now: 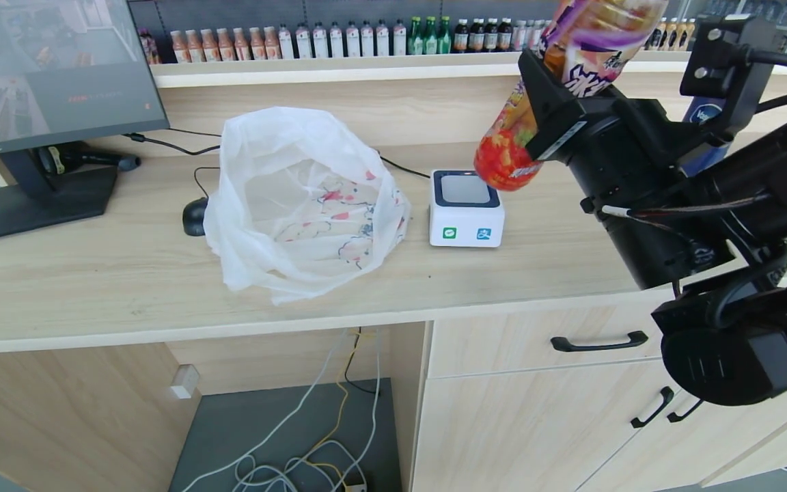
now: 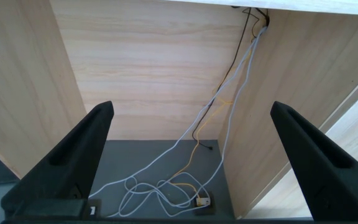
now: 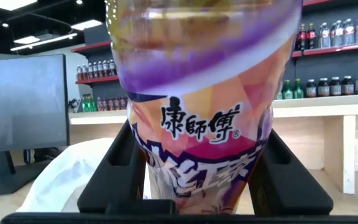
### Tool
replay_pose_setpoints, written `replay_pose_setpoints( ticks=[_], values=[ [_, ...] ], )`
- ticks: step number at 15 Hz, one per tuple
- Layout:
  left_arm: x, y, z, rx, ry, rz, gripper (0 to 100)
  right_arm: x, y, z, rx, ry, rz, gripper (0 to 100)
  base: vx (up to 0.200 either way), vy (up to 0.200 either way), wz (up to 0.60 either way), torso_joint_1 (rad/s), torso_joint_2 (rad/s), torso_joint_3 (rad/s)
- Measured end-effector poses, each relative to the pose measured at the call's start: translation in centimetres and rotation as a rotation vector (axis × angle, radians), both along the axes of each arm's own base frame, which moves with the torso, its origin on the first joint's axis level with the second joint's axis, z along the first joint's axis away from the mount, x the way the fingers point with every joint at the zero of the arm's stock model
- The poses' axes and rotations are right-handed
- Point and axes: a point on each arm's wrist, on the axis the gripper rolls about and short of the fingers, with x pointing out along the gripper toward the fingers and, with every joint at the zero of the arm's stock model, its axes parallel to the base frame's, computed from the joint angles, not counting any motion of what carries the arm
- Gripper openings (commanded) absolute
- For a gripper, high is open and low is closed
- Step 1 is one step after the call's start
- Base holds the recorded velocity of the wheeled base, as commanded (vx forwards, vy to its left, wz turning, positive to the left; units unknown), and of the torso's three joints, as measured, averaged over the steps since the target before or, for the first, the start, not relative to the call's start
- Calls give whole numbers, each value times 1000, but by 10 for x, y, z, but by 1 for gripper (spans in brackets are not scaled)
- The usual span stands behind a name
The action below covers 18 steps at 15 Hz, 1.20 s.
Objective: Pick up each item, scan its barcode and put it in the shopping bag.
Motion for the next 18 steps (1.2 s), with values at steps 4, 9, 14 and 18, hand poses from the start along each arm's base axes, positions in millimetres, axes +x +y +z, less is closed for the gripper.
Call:
replay_pose_setpoints(
  ticks=[4,9,14,18],
  values=[
    [0,0,0,1,0,1,100,3,1,-3,5,7,-22,0,0,0,0,0,0,0],
    [0,0,0,-2,0,0,100,5,-1,3,32,-9,-48,0,0,200,0,0,0,2],
    [0,0,0,-2,0,0,100,7,1,7,27,-27,-58,0,0,200,0,2,2,3],
    [0,0,0,-2,0,0,100,7,3,5,24,-23,-54,0,0,200,0,1,1,2]
  ],
)
